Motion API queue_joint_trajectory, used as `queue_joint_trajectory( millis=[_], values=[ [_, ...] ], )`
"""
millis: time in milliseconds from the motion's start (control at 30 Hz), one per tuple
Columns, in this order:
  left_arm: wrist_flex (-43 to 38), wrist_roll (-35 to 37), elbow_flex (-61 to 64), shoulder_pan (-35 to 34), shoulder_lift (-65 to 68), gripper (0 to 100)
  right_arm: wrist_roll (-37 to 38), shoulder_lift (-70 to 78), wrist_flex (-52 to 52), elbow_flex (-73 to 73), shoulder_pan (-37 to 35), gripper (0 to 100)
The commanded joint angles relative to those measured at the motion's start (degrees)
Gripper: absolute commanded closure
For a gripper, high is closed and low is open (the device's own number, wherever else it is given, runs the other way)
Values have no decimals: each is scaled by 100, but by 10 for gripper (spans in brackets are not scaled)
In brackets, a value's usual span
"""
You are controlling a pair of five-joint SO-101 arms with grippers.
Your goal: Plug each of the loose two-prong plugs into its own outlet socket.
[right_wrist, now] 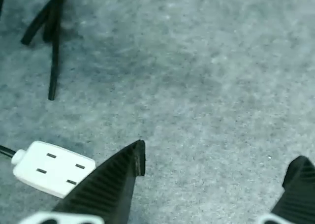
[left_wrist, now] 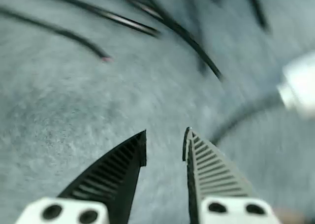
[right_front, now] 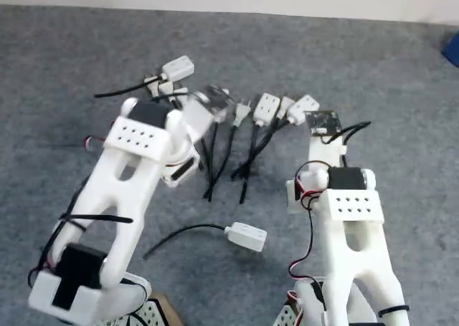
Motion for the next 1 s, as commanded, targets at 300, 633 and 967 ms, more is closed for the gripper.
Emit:
queue_joint_trajectory(
  millis=[300, 633, 967],
  values=[
    [-2374, 1486, 2888, 1349, -2826, 849, -62, -303, -444, 347, 989, 577],
    [-3648, 1503, 3776, 2114, -2677, 849, 334, -2844, -505, 1692, 1112, 577],
    [-4396, 1495, 3319, 2290, -1543, 849, 334, -3064, -611, 1982, 1095, 577]
  ],
)
